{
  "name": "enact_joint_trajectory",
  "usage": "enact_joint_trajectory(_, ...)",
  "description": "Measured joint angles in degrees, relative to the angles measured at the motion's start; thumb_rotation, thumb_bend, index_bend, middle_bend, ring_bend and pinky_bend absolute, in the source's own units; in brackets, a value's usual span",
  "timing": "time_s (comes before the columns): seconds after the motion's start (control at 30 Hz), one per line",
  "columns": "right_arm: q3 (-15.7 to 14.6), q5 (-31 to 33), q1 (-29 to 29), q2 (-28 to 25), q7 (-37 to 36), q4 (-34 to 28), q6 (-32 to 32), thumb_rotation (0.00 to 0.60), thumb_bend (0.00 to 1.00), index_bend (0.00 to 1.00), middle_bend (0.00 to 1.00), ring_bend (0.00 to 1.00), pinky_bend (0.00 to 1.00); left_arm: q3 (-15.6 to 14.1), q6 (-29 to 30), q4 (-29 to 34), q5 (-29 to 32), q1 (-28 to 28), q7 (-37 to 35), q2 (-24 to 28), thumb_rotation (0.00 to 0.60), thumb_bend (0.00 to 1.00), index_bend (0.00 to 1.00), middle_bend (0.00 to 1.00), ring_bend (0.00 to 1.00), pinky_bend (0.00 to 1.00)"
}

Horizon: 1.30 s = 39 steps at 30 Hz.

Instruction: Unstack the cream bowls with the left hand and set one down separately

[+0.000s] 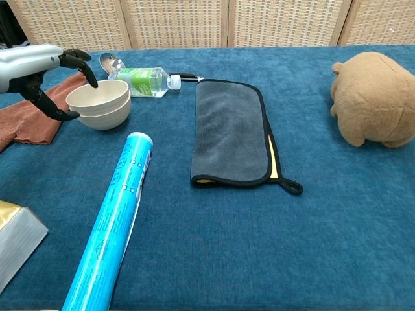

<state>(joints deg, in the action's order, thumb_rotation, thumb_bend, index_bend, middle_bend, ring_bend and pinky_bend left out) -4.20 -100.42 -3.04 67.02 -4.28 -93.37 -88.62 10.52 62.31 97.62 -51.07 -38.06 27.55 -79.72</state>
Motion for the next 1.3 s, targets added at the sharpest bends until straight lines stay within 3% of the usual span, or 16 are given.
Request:
enact_joint_trajectory(0.83,0.1,0.0,0.1,-0.1,0.0,0.0,-0.2,0.600,0.00,0.16,0.00,0.00,0.07,-0.3,1.9,-6.6,1.5,-1.0,1.2,-5.2,0.600,0.34,0.33,0.00,0.08,0.05)
enact_joint_trajectory(1.3,0.1,-0.1,0.1,-0.1,0.0,0.1,-0.4,0.600,0.00,0.16,0.00,0.00,0.07,0.2,1.8,-8.9,1.9,-1.0,1.1,-6.9,0.600,0.35,0.40,0.00,0.08,0.05)
